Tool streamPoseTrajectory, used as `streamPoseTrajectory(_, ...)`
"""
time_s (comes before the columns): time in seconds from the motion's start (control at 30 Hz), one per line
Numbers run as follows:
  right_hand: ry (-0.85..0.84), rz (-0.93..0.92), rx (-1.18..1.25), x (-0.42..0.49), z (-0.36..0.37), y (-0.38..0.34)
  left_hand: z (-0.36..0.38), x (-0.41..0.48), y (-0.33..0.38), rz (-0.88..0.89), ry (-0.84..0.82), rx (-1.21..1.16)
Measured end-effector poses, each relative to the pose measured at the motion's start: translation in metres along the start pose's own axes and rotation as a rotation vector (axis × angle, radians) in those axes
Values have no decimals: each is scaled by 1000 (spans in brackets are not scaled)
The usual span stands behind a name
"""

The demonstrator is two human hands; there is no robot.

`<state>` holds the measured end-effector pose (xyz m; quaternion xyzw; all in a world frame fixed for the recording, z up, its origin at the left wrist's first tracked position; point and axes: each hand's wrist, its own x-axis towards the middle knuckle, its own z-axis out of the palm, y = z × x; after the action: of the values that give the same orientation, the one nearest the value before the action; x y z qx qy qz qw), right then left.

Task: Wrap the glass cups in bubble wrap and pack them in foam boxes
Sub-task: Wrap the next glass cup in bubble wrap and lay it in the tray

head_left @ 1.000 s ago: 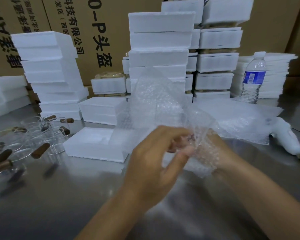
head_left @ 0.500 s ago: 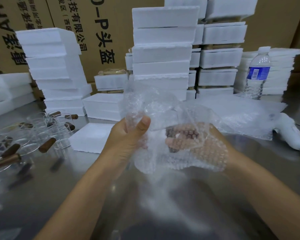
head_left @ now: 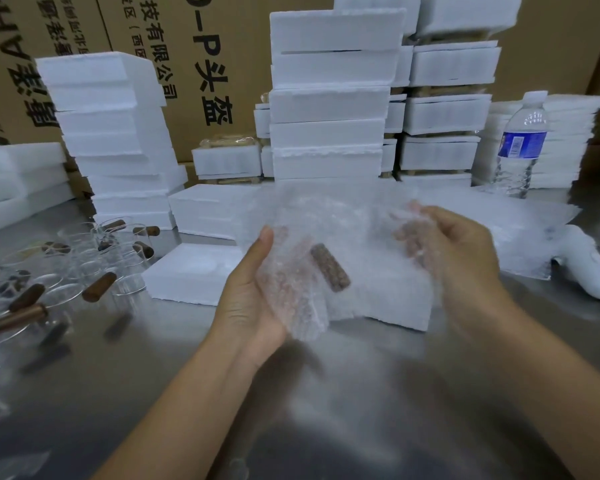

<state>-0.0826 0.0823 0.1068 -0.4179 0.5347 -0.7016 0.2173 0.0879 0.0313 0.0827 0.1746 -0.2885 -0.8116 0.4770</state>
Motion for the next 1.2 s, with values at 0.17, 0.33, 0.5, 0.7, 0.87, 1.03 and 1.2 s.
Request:
streamPoseTrajectory(0.17, 139, -79, 70, -5, 2, 6, -11, 4, 14, 85, -53, -207)
streamPoseTrajectory(0.33, -291, -17, 92, -17, 20, 19, -13, 5, 21, 163, -82, -276)
streamPoseTrajectory(0.5, -455, -96, -6, -29, 28, 29, -12, 4, 17, 167, -104, -230)
streamPoseTrajectory(0.7, -254, -132, 75, -18, 24, 23, -7, 3, 3, 84, -136, -143)
streamPoseTrajectory(0.87, -114, -156, 115, -8, 12, 13, -5, 3, -8, 65, -129, -113)
streamPoseTrajectory(1.03, -37, -138, 156, -5, 5, 6, -4, 3, -11, 13, -199, -35)
streamPoseTrajectory(1.2, -34, -88, 234, -7, 5, 1, -3, 2, -11, 63, -219, 139)
